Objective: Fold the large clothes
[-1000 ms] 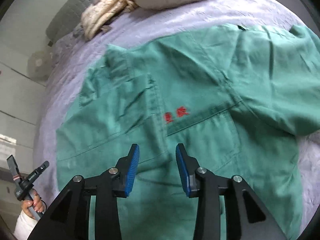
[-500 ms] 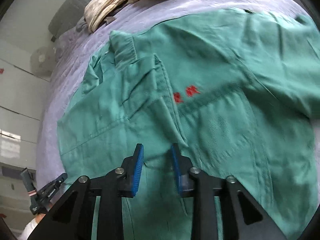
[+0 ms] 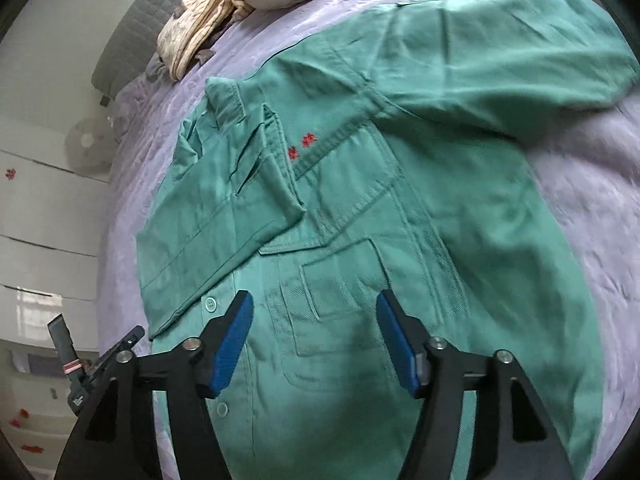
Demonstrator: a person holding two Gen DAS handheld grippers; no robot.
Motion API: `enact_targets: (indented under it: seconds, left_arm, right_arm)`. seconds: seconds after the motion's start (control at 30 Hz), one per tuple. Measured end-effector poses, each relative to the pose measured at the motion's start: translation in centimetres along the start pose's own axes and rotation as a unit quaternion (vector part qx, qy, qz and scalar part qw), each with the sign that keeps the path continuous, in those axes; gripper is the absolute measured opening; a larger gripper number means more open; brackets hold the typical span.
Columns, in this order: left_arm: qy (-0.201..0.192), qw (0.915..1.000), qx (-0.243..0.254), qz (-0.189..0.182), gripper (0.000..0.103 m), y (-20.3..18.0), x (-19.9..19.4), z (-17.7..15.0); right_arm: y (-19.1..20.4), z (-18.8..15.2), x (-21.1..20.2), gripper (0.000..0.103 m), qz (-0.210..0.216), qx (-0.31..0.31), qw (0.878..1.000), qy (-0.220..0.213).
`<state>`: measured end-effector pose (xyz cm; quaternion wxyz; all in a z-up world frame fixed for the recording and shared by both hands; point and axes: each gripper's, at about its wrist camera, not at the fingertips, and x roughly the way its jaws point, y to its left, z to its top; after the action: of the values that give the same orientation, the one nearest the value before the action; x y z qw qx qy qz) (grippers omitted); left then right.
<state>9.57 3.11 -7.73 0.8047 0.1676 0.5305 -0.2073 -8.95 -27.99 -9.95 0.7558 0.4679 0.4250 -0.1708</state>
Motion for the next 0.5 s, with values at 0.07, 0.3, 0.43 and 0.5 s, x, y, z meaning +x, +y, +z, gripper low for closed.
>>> enact_targets:
  seconds: [0.07,0.3,0.43,0.5]
  left_arm:
    - [0.006,1.0000,0.002,-0.005,0.060,-1.4,-0.1,-0.2]
    - [0.001,0.9995,0.030,0.007,0.102,-6.2,-0.9,-0.5]
    - [0.007,0.9989,0.042,0.020,0.102,-9.3,-0.9,0.2]
    - [0.011,0.9986,0.046,0.023,0.102,-10.5,-0.7,0.6]
  right_arm:
    - [-0.6,-0.1,-0.6,0.075,0.006,0.007,1.000,-0.002]
    - [-3.3,0.1,-2.7,0.079,0.021,0.022,0.999,-0.013]
    - [-5.1,0.5,-3.8,0.080,0.026,0.038,0.999,-0.023]
    - [-6.2,1.0,-4.5,0.083,0.027,0.044,0.998,-0.031]
